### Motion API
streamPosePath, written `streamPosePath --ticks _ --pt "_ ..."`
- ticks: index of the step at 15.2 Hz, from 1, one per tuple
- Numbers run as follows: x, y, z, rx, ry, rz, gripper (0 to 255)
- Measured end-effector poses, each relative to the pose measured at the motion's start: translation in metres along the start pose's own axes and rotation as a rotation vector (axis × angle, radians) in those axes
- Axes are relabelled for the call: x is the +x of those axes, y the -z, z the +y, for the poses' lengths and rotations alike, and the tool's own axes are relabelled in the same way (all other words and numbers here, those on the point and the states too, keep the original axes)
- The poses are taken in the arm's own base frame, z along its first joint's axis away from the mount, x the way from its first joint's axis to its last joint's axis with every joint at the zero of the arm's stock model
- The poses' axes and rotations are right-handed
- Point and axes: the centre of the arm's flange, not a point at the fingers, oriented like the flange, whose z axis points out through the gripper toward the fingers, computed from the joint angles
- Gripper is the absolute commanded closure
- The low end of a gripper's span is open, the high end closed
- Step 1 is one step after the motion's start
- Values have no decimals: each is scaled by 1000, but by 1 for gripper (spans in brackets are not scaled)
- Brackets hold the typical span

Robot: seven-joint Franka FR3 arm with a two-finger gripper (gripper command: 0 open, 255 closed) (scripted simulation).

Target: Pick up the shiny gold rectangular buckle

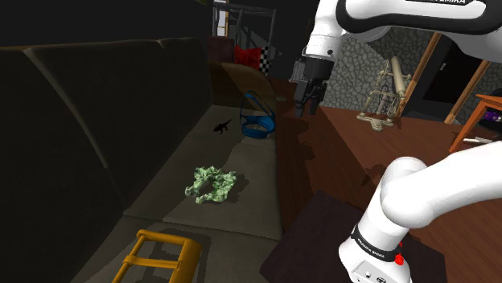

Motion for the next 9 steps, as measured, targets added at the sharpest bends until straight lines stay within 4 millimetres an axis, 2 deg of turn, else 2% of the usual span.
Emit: streamPosePath --ticks 2,4,9 --pt "3 -4 -3 -2 7 -1 0" --pt "13 -18 -16 -9 29 -6 0" --pt "43 -62 -60 -29 96 -18 0"
